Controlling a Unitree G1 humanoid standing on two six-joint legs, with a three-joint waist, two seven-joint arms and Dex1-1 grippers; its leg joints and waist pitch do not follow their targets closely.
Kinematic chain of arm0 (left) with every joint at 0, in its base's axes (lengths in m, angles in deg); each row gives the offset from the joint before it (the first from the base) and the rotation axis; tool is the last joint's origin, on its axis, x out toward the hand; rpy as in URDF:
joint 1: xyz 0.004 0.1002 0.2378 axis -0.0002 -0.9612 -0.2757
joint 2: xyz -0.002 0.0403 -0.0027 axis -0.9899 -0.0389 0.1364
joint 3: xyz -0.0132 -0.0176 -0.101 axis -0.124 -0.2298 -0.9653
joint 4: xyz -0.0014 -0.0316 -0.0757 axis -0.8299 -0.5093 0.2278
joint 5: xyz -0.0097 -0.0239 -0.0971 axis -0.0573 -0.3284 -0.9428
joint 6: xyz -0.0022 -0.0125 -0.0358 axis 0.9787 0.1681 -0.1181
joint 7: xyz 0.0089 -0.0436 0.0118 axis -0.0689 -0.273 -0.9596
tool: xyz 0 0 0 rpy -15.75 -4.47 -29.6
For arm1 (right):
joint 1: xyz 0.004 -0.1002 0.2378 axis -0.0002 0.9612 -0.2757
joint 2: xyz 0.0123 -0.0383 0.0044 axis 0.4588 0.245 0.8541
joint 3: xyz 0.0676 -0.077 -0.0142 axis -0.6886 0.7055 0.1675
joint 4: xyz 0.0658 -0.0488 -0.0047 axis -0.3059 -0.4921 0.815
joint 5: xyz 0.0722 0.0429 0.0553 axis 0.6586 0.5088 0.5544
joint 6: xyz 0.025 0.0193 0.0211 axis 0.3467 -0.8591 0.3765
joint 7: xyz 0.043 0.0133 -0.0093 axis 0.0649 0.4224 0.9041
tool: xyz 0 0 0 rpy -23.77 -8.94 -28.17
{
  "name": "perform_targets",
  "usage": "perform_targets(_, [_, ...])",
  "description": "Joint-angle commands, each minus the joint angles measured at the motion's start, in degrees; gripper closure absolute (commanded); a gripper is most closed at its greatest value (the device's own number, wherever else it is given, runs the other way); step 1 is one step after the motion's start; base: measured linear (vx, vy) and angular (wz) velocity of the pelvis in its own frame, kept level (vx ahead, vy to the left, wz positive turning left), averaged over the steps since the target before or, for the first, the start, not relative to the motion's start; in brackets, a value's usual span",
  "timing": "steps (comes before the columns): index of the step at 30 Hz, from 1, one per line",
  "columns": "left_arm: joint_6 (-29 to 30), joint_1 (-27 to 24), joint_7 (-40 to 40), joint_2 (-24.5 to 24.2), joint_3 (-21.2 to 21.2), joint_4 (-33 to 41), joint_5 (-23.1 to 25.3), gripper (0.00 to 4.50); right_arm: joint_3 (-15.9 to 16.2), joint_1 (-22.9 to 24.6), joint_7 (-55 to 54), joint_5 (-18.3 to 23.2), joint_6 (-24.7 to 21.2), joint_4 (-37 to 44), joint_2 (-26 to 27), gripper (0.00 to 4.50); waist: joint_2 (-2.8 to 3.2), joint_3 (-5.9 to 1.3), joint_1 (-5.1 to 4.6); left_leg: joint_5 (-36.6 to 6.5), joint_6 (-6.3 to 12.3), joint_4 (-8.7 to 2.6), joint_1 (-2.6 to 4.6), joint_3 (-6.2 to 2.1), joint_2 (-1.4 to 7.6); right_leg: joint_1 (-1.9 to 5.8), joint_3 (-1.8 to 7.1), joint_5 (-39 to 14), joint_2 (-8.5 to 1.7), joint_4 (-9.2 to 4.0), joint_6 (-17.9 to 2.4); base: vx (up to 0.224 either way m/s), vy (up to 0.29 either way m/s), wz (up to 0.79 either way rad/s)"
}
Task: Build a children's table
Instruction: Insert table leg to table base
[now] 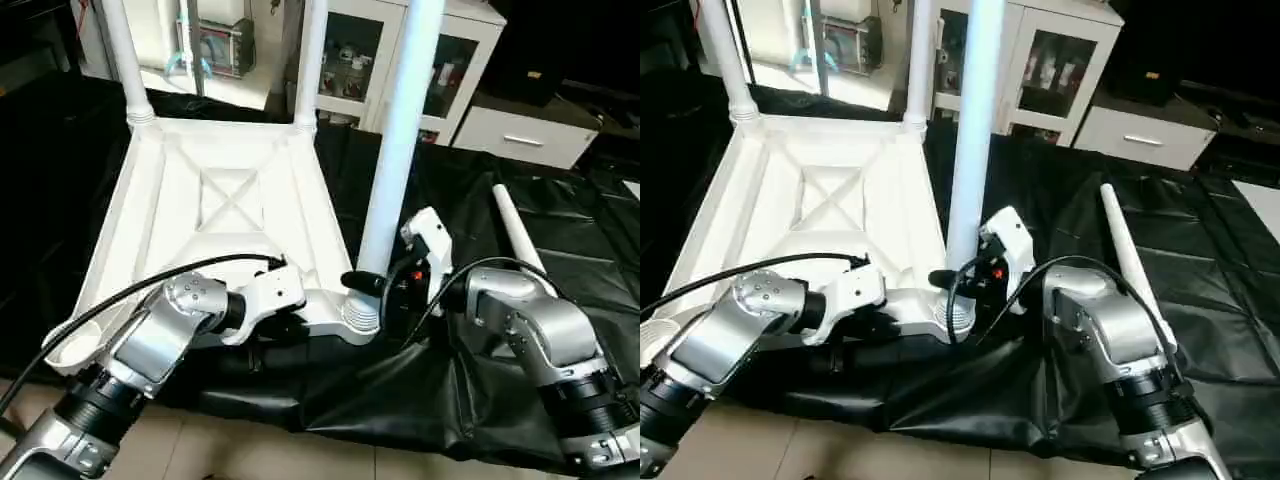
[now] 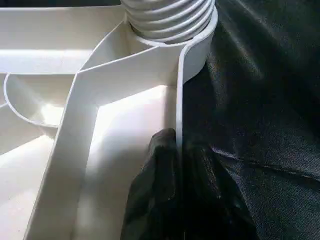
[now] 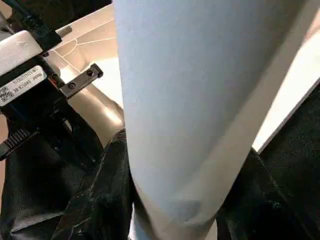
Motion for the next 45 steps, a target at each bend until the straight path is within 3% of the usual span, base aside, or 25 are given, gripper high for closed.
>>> perform_targets(1, [0.62, -1.35, -0.56, 0.84, 1.62, -0.59, 0.16, 4.43, -0.45, 1.41, -1.65, -1.23, -0.23, -2.70, -0.07, 2.64, 0.86, -2.52, 0.11, -14.77, -1.79, -4.73, -0.06, -0.25, 1.17, 2.23, 2.40, -19.04, -3.02, -4.89, -6.70, 0.000, 0.000, 0.00])
perform_targets(8, [0.48, -1.10, -0.69, 0.90, 1.10, -1.11, 0.20, 4.43, -4.45, 3.79, -2.63, 0.75, 0.45, -5.45, 0.39, 2.64, 0.95, -2.54, 0.14, -15.80, -1.68, -4.78, 0.09, -0.29, 1.21, 2.14, 2.34, -19.08, -3.00, -5.01, -6.98, 0.000, 0.000, 0.00])
perform_targets(14, [0.44, -0.71, -0.97, 1.17, 0.69, -1.62, 0.07, 4.43, -6.04, 5.81, -2.93, 0.93, 1.84, -6.63, 0.91, 2.64, 1.06, -2.55, 0.25, -15.98, -1.70, -4.89, 0.02, -0.34, 1.24, 2.20, 2.33, -18.88, -3.04, -5.03, -7.09, 0.000, 0.000, 0.00])
perform_targets(19, [0.60, -0.46, -1.36, 1.53, 0.19, -1.96, -0.11, 4.43, -6.99, 8.79, -2.58, 2.18, 3.99, -5.09, 1.79, 2.64, 0.99, -2.47, 0.35, -17.17, -1.48, -4.95, 0.03, -0.39, 1.24, 2.10, 2.32, -21.24, -3.15, -5.38, -6.33, 0.000, 0.000, 0.00])
perform_targets(25, [0.57, -0.11, -1.65, 1.78, -0.23, -2.63, -0.03, 4.43, -6.90, 13.54, -1.47, 2.33, 8.16, -0.89, 2.58, 2.64, 1.14, -2.63, 0.75, -14.67, -1.01, -5.11, -0.02, -0.25, 1.33, 2.32, 2.33, -16.65, -3.01, -5.08, -6.89, 0.000, 0.000, 0.00])
perform_targets(28, [0.55, 0.00, -1.71, 1.86, -0.30, -2.81, -0.01, 4.43, -7.11, 14.46, -1.51, 2.46, 8.85, -0.11, 2.93, 2.64, 1.31, -2.57, 0.71, -15.12, -0.78, -5.21, -0.09, -0.23, 1.22, 2.38, 2.32, -17.33, -3.01, -5.21, -6.97, 0.000, 0.000, 0.00])
perform_targets(32, [0.52, 0.24, -1.76, 2.02, -0.40, -3.12, 0.06, 4.43, -5.03, 15.80, -1.15, 1.02, 9.93, 1.61, 2.16, 2.64, 1.39, -2.49, 0.66, -17.03, -0.80, -5.29, -0.06, -0.37, 1.24, 2.20, 2.31, -21.96, -3.17, -5.77, -5.47, 0.000, 0.000, 0.00])
perform_targets(38, [0.59, 0.22, -1.83, 2.03, -0.35, -3.15, -0.04, 4.43, -1.25, 15.74, -0.03, -1.61, 9.37, 1.81, 0.10, 2.64, 1.38, -2.54, 0.64, -15.84, -0.46, -5.36, -0.07, -0.29, 1.25, 2.27, 2.34, -19.88, -3.05, -5.65, -5.63, 0.000, 0.000, 0.00])
perform_targets(39, [0.62, 0.21, -1.86, 2.01, -0.34, -3.12, -0.07, 4.43, -0.97, 15.41, -0.01, -1.87, 9.11, 1.61, -0.03, 2.64, 1.18, -2.55, 0.63, -15.95, -0.42, -5.37, -0.09, -0.30, 1.26, 2.31, 2.30, -20.17, -3.04, -5.65, -5.58, 0.000, 0.000, 0.00])
perform_targets(45, [0.79, -0.03, -1.93, 1.93, -0.44, -2.87, -0.06, 4.43, 0.65, 13.63, 0.65, -2.74, 7.48, 0.89, -0.87, 2.64, 1.26, -2.39, 0.56, -17.86, -0.66, -5.50, 0.09, -0.45, 1.30, 1.99, 2.29, -23.68, -3.15, -6.05, -4.59, 0.000, 0.000, 0.00])
